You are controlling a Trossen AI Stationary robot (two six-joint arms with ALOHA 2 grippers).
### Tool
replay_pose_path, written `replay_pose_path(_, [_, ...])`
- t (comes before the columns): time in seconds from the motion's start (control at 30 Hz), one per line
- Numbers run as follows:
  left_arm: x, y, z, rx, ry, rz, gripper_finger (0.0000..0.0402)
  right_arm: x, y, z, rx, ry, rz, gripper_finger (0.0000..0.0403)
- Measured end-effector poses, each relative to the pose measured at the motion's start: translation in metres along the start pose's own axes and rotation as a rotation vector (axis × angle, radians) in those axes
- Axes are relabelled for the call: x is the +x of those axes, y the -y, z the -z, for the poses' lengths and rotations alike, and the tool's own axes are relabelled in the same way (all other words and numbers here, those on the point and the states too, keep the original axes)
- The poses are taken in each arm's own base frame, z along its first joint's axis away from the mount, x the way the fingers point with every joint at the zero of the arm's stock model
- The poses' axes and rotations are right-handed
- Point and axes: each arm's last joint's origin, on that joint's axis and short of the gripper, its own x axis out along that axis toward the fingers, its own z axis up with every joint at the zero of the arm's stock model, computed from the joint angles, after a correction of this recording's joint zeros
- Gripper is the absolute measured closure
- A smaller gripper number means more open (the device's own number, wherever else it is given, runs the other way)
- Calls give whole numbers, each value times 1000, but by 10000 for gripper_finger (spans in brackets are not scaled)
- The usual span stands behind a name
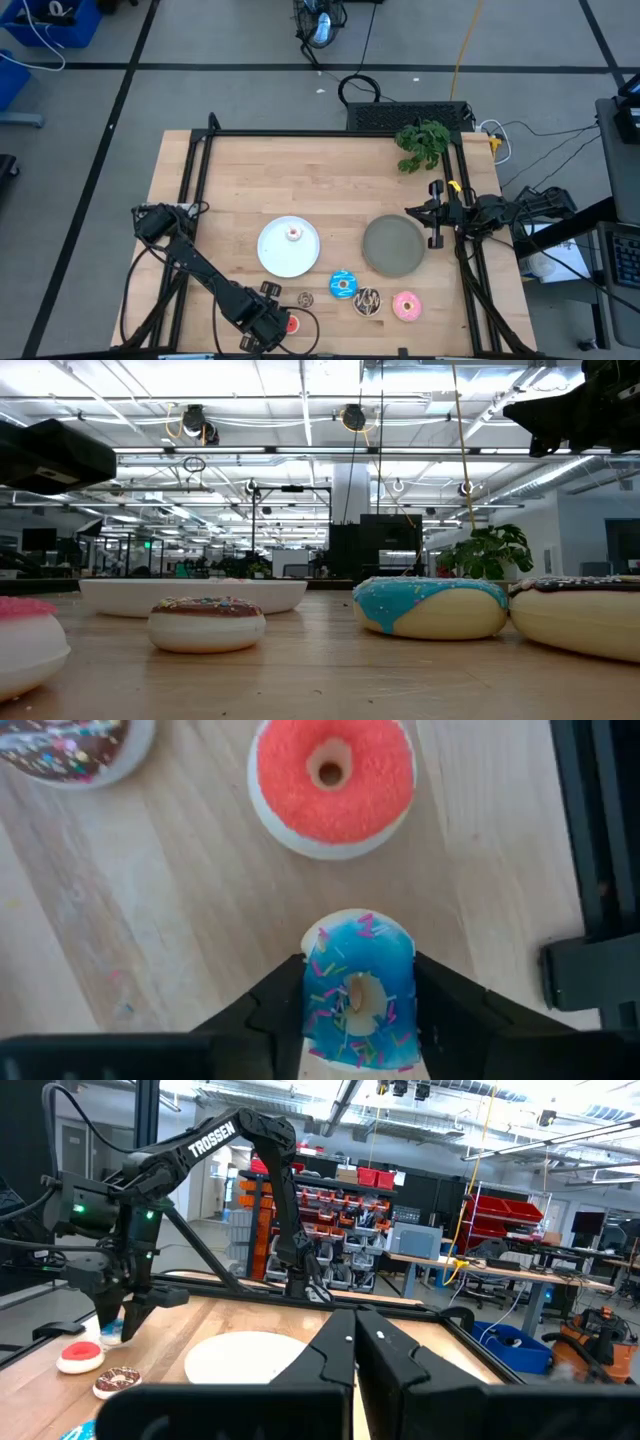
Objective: Pick & Place donuts
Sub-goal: Put the small blue donut on the white plate
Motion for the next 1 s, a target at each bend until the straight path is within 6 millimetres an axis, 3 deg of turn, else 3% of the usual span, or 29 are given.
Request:
replay_pose_path(0.33, [-28,-12,-16,-33,-45,-46,264,0,0,0,0,0,0,403])
replay_pose_path(0.57, [-43,-20,-30,-37,-12,-43,246,0,0,0,0,0,0,403])
replay_pose_path(1.0, [-82,-24,-39,9,-45,-140,216,0,0,0,0,0,-1,403])
